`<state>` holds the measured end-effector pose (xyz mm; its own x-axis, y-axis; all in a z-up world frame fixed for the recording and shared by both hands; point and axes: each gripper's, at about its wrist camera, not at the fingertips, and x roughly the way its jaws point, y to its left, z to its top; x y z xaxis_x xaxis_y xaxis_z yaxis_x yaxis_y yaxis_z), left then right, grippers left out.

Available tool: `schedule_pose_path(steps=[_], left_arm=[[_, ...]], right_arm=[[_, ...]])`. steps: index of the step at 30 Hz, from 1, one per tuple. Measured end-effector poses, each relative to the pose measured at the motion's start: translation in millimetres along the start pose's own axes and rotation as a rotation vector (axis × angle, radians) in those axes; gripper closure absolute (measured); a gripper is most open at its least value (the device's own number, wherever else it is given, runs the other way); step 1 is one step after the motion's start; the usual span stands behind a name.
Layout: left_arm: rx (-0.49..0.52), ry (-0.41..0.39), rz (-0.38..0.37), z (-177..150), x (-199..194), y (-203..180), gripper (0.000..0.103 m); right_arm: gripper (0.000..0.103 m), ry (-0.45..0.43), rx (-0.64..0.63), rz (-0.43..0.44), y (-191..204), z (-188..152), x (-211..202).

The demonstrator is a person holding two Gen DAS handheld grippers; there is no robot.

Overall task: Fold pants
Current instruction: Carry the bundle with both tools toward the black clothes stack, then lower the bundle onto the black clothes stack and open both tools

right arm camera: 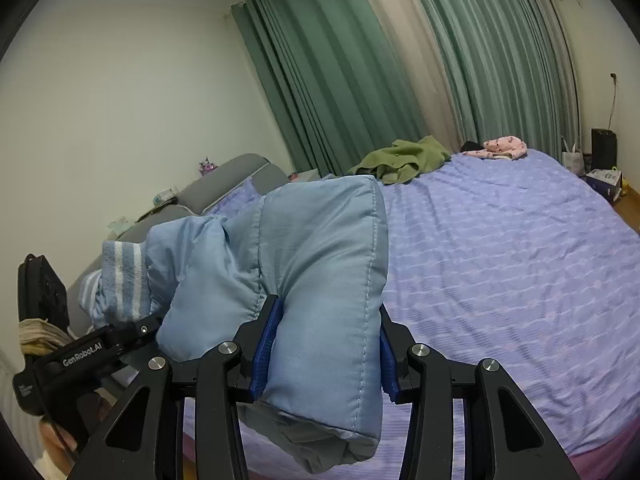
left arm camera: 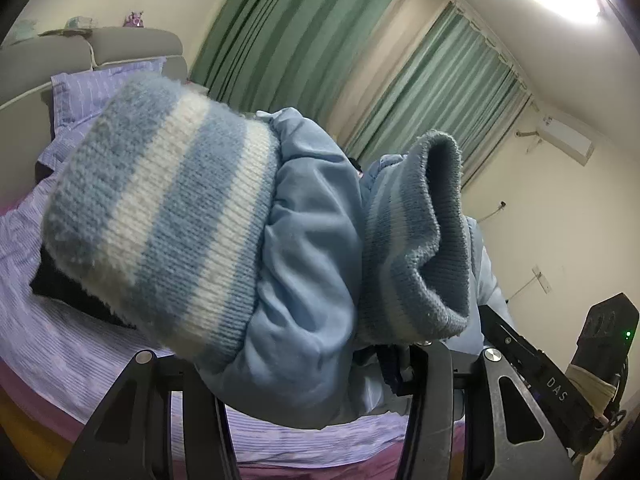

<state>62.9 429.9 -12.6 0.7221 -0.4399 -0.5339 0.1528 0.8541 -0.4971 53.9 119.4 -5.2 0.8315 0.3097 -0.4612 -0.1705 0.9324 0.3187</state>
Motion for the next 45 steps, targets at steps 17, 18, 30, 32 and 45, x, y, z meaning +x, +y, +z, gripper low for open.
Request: schedule_pose_path(steps=[17,18,30,32,45], left_arm=[[-0.052,0.117,-0.001,104,15,178,0.054],[-0.049,0.120,0.003,111,18,187,0.054],[-0.097,0.184,0.050,156,95,274,0.054],[-0.120,0.213,0.061,154,108,289,0.054],[-0.266,0.356,0.082,120,173,362,0.044]], right_arm=[[0.061,0.068,-0.037,0.073,118,7,145],[0.062,0.065,-0.042,0.078,122,11,157],[0.065,0.138,-0.068,0.085,151,28,286],[0.065,0.170,-0.057,0.085,153,24,305],[0.066,0.330,-0.113,-0.003,153,-18,397]])
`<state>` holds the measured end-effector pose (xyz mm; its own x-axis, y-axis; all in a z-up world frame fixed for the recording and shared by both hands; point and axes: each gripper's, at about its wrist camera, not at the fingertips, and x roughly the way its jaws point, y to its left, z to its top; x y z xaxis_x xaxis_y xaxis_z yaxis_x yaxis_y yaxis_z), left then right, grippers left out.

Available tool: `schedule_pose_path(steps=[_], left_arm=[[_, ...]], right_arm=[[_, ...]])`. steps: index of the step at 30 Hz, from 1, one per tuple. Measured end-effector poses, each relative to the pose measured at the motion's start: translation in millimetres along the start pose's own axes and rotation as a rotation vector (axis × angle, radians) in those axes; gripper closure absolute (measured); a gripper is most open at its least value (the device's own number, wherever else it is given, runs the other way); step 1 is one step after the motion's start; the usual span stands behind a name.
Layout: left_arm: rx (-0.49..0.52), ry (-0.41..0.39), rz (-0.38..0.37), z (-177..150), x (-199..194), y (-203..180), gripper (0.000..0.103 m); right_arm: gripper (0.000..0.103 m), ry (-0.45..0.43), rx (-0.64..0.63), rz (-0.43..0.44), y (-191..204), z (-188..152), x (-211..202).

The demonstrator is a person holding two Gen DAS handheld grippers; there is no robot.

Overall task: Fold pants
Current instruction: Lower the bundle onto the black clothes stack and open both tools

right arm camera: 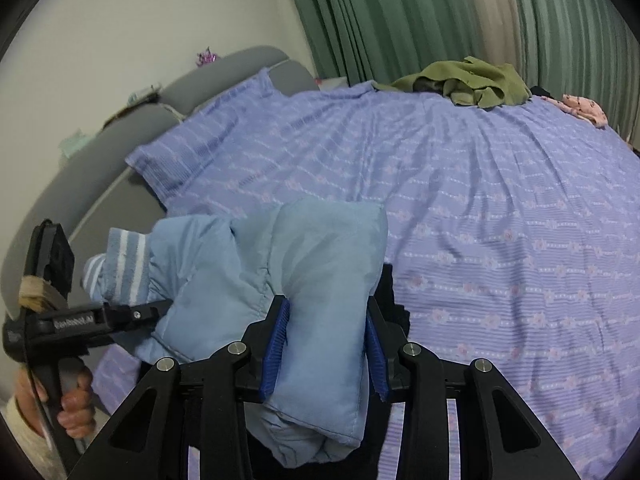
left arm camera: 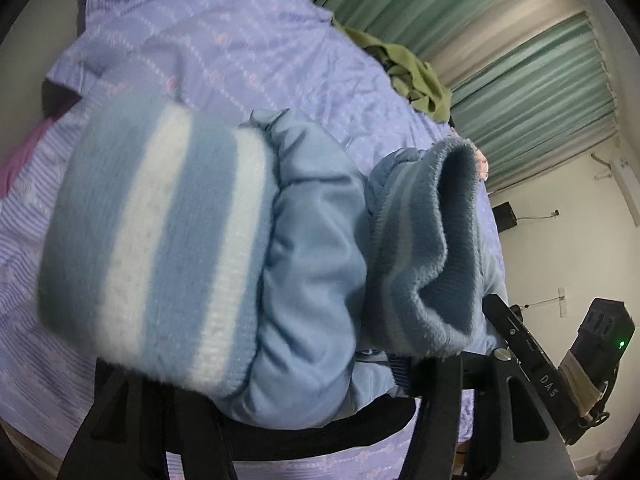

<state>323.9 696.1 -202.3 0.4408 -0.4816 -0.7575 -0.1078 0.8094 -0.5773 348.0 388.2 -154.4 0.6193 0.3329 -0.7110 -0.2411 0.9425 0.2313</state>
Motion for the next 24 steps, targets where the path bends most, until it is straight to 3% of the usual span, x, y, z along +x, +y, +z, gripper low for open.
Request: schedule_pose_path(steps=[6,12,14,19,22,24], left_arm=[[0.015,0.011,0.061,3,-7,7,0.035],[0.026,-0.007,0.146,4,-24,15,0.029],[0.027,-0.014,0.174,7,-26,22,0.024],[-0.018,-0.028,0.211,8,-42,28,0.023],[-0.017,-0.084,0.223,5,-62,20,0.023],[0.016,-0.142,0.272,2,-79,8,0.023]], right_arm=[[0.064,0.015,-0.032,-0.018,10,-3,7],[0.036,0.044,-0.017,-0.017,13,-7,14],[0.035,0.052,-0.016,-0.005,14,-9,15],[0.030,0.068,-0.059,-0.010,24,-13,21],[0.029,0.062,-0.084,-0.043,28,-13,18],[0.029,0.055,-0.080,-0.050,28,-10,11]])
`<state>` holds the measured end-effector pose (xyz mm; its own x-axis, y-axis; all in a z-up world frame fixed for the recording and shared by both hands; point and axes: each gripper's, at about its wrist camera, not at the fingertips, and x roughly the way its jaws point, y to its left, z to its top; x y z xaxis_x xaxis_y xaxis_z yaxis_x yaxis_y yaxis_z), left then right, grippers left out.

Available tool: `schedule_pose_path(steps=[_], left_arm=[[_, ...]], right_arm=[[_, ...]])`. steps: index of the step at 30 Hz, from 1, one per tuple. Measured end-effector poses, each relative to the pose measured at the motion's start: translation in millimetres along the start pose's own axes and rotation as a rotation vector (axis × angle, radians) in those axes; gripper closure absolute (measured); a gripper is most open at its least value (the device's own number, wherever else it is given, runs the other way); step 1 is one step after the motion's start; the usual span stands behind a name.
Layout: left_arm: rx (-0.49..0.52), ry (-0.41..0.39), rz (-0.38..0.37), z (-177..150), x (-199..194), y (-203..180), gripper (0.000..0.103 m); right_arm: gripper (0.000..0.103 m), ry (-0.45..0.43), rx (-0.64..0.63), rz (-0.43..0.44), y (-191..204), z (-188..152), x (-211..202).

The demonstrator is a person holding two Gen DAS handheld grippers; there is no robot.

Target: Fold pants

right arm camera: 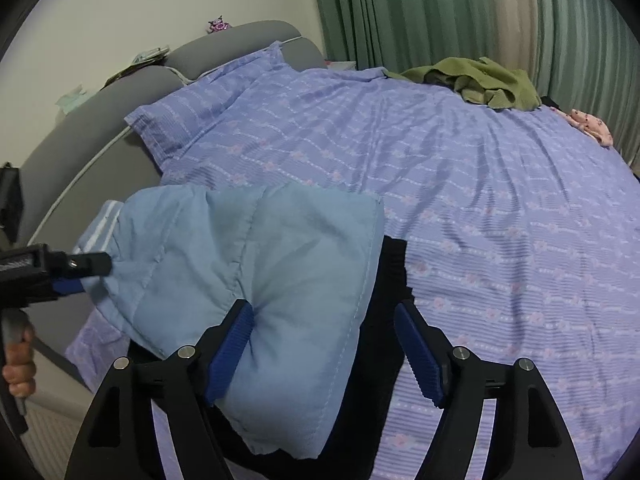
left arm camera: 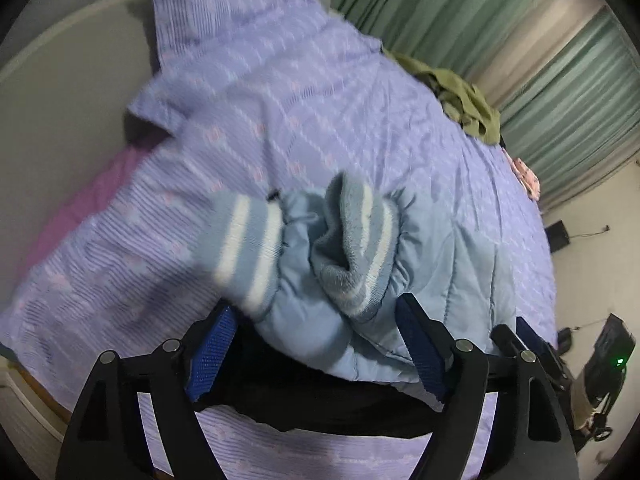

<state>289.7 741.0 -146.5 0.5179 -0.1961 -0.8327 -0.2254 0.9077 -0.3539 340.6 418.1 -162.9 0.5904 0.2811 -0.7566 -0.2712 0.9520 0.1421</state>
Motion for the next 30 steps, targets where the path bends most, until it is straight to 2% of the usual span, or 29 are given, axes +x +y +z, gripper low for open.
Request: schedule_pose_path(steps=[3,6,8,10,15,22,30], left_arm=[[0.075,-0.117,0.098,-4,-31,-15,0.018],[0.159,-0.188,0.152,-16,-55,-32,0.017],[0.190,-0.208,0.143,-27,-67,-43,0.015],[0.221,-0.224,0.122,-42,-81,-59,0.014],[0.306,-0.286,0.121,-83,-108,-105,0.003],[0.411,-0.351,0.093,-139,-144,-177,0.000],[0.466,-0.388,0.068,-203,-181,-250,0.000]], right_arm=[[0.029,-0.033,0.003,-0.018,-3,1,-18],[0.029,-0.071,0.007,-0.029,-8,-1,-43],[0.028,-0.094,0.012,-0.026,-12,-5,-62],[0.020,-0.119,0.014,-0.031,-17,-11,-84],[0.011,-0.194,-0.003,-0.066,-26,-33,-148],[0.009,-0.259,-0.006,-0.124,-43,-60,-233],[0.006,-0.308,0.042,-0.202,-92,-103,-320]])
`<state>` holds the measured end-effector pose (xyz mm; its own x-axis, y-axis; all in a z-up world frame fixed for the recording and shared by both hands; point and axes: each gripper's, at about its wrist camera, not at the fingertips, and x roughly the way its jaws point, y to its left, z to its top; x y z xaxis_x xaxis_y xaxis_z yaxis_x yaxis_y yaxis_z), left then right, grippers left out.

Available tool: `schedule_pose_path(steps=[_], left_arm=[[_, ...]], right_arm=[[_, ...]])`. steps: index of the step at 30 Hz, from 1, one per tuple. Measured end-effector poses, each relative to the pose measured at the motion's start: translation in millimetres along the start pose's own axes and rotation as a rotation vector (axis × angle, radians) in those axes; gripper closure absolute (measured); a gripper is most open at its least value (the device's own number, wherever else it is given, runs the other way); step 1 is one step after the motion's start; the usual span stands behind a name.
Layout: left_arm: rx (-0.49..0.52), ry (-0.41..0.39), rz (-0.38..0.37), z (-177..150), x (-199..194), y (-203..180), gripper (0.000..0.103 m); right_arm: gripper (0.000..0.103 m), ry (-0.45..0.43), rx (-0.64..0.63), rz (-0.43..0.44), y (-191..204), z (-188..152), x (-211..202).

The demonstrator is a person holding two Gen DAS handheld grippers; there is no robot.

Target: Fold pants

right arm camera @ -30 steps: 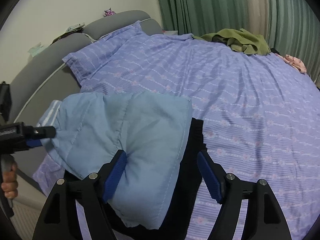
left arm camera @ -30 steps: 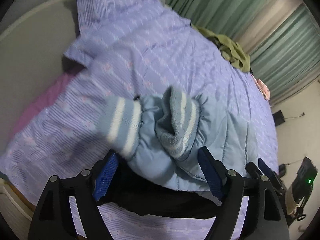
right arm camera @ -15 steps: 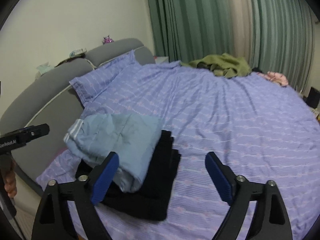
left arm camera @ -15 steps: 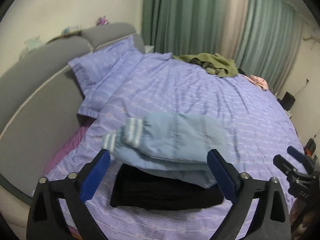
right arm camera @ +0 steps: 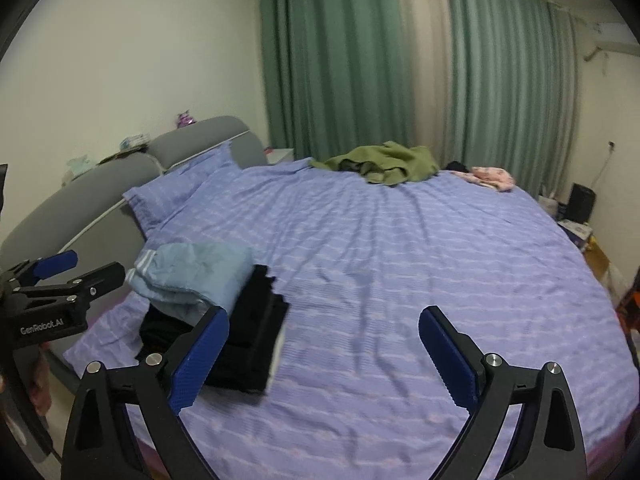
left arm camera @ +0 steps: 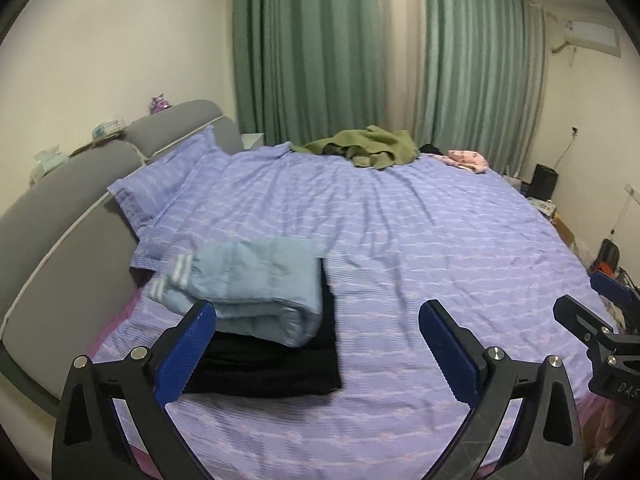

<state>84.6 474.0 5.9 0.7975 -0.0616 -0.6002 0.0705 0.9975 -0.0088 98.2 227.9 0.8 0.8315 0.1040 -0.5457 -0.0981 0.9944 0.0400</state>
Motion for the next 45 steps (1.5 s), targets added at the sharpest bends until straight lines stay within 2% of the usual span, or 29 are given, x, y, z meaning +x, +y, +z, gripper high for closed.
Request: schedule_pose_path(steps=[9,16,22,30,38,45], left_arm=[[0.035,-0.032,-0.012,-25,-48,-114,0.000],[-0.001,-0.024,-0.043,-43,-69,-183,0.000],[0.031,-0.048,-0.035,-52,-91,-230,0.000],[0.055,-0.068,-0.060,-49,-108,-261,0.000],[0.067,-0.078,-0.094,-47,-116,-274,0.000],[0.082,-0.092,-0.093,-48,-122,-279,0.000]], right_arm=[[0.006,-0.010,0.040,-0.084,-106,-29,-77],[0.006,0.002,0.057,-0.091,-181,-51,-122],[0.006,-0.001,0.044,-0.094,-227,-62,-152],[0.006,-0.031,0.070,-0.101,-258,-66,-181],[0.006,-0.056,0.084,-0.116,-268,-65,-194],[0.006,-0.066,0.083,-0.113,-270,-66,-202]])
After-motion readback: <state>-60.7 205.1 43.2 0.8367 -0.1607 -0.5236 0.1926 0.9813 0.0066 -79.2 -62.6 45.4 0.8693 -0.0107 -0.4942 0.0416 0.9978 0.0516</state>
